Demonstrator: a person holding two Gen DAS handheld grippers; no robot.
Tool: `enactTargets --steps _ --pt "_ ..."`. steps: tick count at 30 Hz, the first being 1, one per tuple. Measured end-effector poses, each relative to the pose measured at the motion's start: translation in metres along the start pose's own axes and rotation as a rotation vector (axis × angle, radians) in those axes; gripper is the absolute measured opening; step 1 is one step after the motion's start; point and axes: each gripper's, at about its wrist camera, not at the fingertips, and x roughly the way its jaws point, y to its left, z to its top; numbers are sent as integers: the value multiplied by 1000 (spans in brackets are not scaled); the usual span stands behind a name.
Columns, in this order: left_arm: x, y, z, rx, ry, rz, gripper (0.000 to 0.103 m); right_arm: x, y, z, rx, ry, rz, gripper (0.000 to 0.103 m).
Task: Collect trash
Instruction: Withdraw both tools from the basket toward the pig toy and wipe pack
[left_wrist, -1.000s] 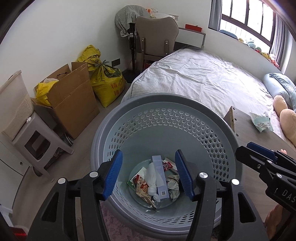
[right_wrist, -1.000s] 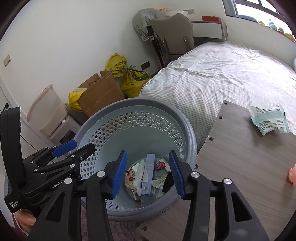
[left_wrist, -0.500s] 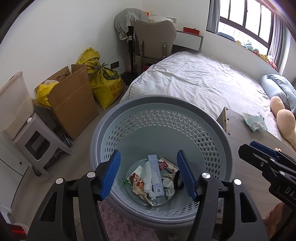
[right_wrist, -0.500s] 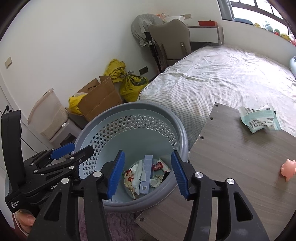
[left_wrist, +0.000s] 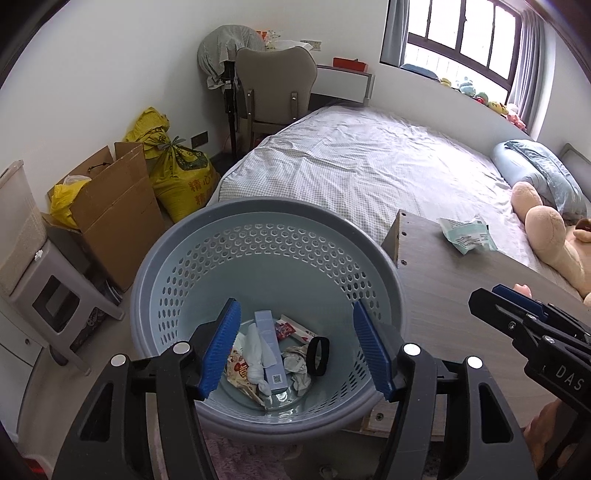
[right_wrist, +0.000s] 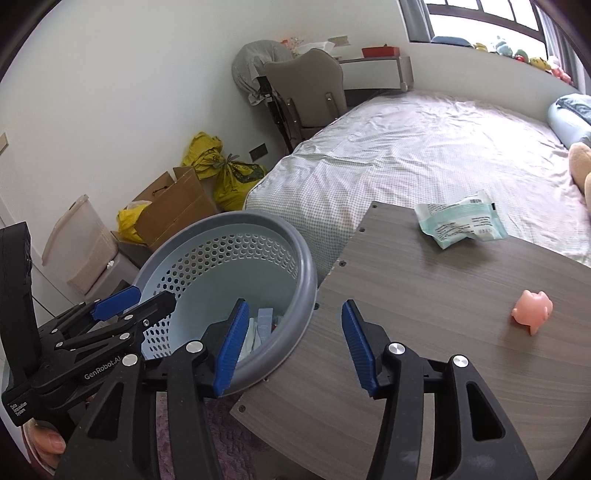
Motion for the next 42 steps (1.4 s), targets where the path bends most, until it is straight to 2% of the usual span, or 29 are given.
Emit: enactTargets --steps 10,19,31,42 --pt "-11 -37 -2 49 -17 -42 61 -29 -41 -9 63 -43 -58 53" --pt "-5 -71 -7 101 2 -88 61 -46 -75 -20 108 -64 -114 55" --pt "19 -121 -8 171 37 -158 61 -46 -134 -37 207 -47 -215 57" --pt "44 -145 4 227 62 -181 61 -27 -170 -30 230 -19 -290 60"
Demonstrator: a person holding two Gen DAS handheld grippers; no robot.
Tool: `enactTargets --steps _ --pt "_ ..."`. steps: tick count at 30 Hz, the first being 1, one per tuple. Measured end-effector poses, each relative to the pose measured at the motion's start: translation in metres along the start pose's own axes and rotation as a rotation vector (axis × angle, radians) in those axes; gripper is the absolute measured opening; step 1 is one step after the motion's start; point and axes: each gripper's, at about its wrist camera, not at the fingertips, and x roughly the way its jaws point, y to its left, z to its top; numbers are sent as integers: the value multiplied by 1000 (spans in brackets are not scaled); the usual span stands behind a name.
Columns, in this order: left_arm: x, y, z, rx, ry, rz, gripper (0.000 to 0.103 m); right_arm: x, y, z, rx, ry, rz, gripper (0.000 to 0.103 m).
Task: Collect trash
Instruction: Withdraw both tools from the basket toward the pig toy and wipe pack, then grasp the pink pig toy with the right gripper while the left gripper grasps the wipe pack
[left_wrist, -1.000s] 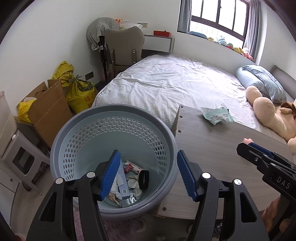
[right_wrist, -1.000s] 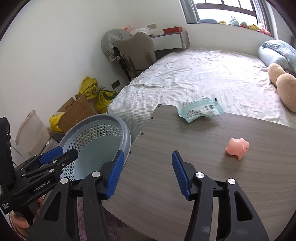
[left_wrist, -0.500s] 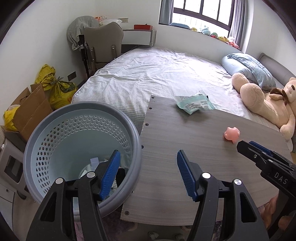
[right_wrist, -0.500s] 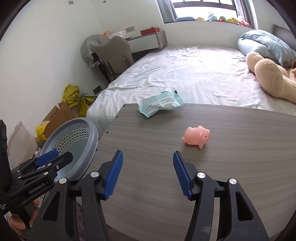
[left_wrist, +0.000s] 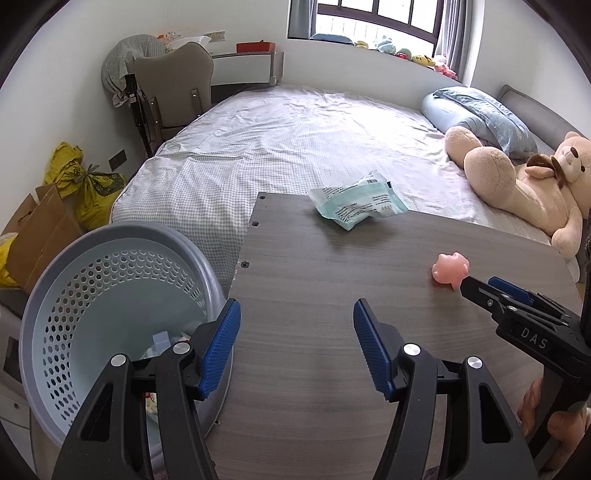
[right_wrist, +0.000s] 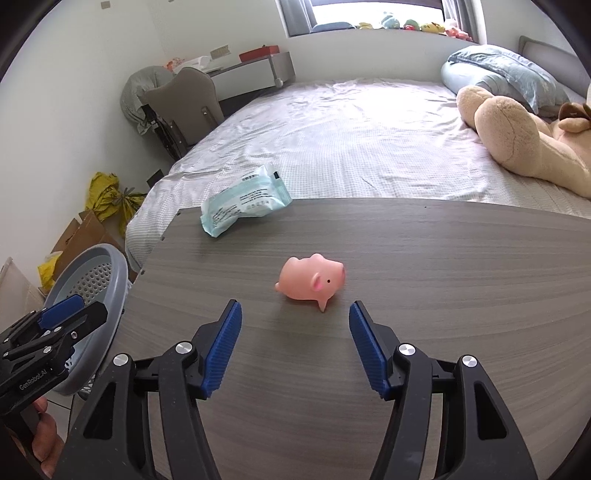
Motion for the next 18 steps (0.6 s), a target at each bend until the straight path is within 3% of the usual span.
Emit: enactTargets --steps 18 --pt "39 7 35 46 17 -22 68 44 3 15 9 57 -102 60"
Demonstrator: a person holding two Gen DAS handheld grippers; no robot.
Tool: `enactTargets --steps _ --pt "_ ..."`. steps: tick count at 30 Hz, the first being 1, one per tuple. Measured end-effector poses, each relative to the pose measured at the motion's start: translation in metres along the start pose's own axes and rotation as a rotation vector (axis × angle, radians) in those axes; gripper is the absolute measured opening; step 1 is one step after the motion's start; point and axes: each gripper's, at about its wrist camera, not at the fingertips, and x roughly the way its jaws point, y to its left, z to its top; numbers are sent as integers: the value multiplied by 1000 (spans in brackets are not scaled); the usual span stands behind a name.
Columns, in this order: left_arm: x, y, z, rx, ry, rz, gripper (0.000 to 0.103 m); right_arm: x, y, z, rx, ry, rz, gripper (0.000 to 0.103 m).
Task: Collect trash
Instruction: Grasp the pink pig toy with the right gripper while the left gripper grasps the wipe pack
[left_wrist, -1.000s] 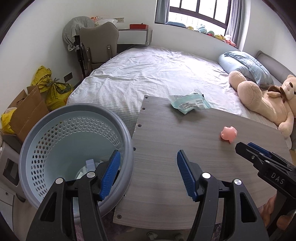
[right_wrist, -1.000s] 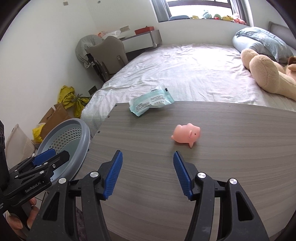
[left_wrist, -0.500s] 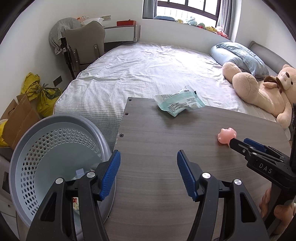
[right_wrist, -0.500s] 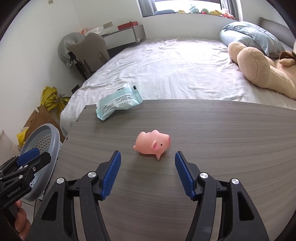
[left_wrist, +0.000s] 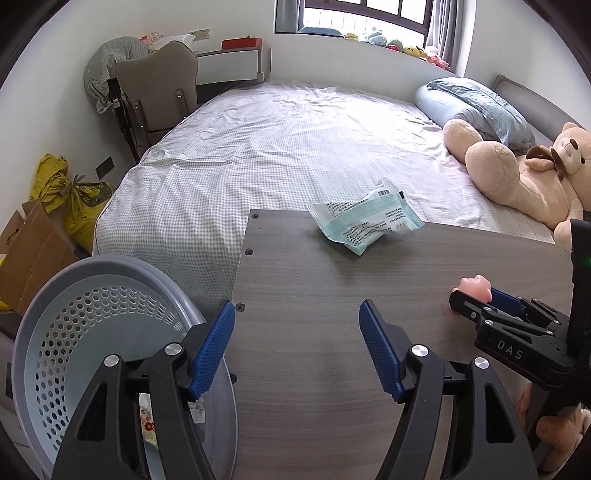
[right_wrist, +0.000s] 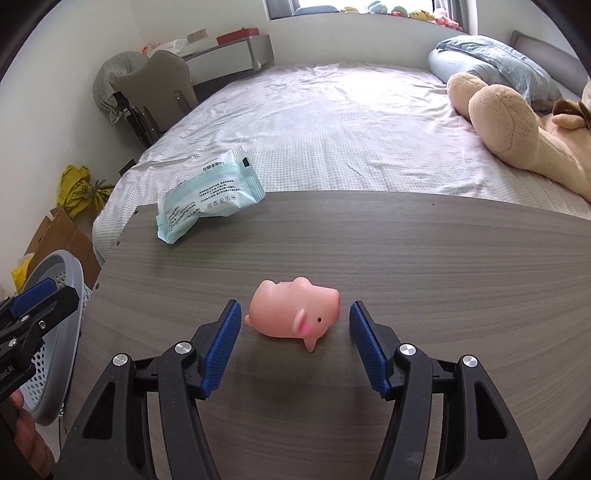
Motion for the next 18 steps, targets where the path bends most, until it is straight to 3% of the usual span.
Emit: enactTargets --steps 3,5,18 --pt "3 1 5 18 0 2 68 1 1 2 -2 -5 -4 59" --pt "7 2 10 29 9 -18 69 2 1 3 2 -5 0 51" --pt "21 -19 55 237 -2 -67 73 -22 -16 7 50 -6 48 51"
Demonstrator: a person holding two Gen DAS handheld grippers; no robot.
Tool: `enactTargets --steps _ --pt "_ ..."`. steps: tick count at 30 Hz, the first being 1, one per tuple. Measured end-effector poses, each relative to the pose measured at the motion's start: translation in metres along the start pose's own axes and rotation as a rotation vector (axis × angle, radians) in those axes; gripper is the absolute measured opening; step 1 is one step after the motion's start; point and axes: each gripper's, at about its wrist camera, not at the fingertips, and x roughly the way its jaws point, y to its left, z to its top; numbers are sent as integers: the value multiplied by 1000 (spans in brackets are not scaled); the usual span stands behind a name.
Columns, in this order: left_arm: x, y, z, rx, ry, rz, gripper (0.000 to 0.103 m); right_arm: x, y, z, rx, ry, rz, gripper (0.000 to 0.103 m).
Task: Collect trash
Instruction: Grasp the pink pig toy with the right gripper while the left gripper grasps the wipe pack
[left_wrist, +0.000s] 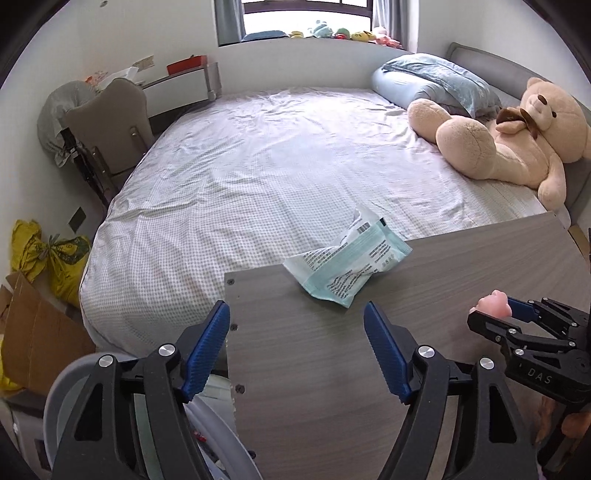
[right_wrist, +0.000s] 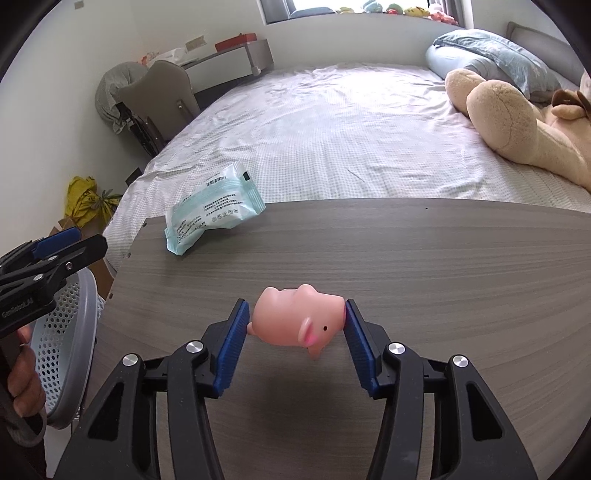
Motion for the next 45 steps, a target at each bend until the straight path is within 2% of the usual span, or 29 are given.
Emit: enactTargets --steps 8,13,17,20,31,40,41,42,43,45 --pt "28 -16 31 183 56 -130 74 -21 -30 2 48 -35 -40 51" --pt "46 -27 40 325 62 -166 74 -30 -39 1 59 -47 -40 51" --pt "64 -32 45 362 114 -227 74 -31 -45 0 73 -50 -42 51" --pt "77 -35 46 396 143 -235 74 -31 -51 0 93 -53 -41 51" --pt "109 -39 49 419 202 -230 75 -22 -59 -3 122 -38 -25 51" --pt "117 -48 49 423 212 -245 74 -19 -61 -4 131 -35 -13 51" --pt "117 -48 49 415 212 -251 71 -19 -61 -4 131 -35 -12 51" --pt "117 -48 48 407 211 -254 62 -19 -61 -5 131 -36 -12 51" --pt "117 -48 48 399 214 -261 57 -20 -61 -5 132 -37 -11 51" --pt "115 -48 47 379 209 -263 54 -21 -61 -5 134 -40 -9 51"
